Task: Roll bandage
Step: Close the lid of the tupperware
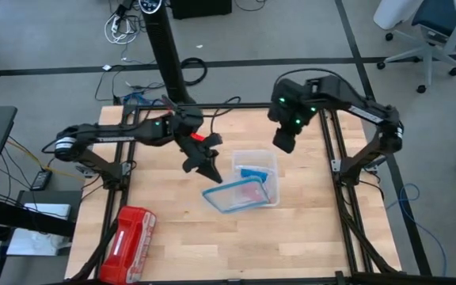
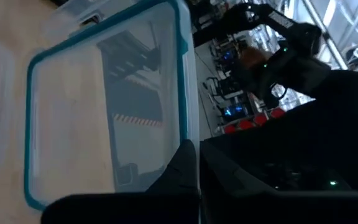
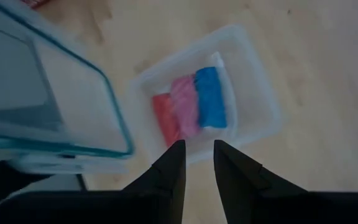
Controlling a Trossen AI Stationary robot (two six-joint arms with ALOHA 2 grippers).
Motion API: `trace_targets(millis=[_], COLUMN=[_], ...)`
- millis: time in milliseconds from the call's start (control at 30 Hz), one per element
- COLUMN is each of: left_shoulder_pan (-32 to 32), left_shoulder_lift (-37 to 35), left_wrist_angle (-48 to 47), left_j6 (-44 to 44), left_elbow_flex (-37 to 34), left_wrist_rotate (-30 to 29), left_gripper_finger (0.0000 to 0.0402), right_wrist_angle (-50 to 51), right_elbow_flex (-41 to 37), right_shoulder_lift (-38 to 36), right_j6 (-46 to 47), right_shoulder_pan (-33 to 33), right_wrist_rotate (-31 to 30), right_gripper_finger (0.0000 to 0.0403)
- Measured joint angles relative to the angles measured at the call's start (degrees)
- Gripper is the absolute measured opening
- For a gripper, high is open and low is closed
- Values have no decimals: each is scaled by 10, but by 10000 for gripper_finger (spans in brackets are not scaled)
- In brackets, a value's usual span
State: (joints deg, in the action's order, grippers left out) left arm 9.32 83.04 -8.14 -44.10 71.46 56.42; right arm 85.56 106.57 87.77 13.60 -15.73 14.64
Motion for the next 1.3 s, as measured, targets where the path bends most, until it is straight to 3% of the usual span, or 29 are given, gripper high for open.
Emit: trace_targets(millis=[367,833,1133,1300], left_shoulder_pan=[61,132,136,140], left_shoulder_lift=[66,98,143,151], left_wrist_angle=[69,76,78,80], left_j6=[-7,104,151,202], left_elbow_flex=[0,0,0,0], left_wrist_rotate=[48,105,101,43], left_gripper_finger=[2,2,2,2], right_wrist_angle=[-2,-33,-11,-29], right_elbow_flex=[0,-1,-27,-99], right_shoulder_lift=[-18,-15,1,0], right_j6=[122,322,432,485], right_shoulder_pan=[122,211,236,237], right_wrist_rotate=[-78,-196,-225,-230], right_gripper_finger=[82,82,82,82])
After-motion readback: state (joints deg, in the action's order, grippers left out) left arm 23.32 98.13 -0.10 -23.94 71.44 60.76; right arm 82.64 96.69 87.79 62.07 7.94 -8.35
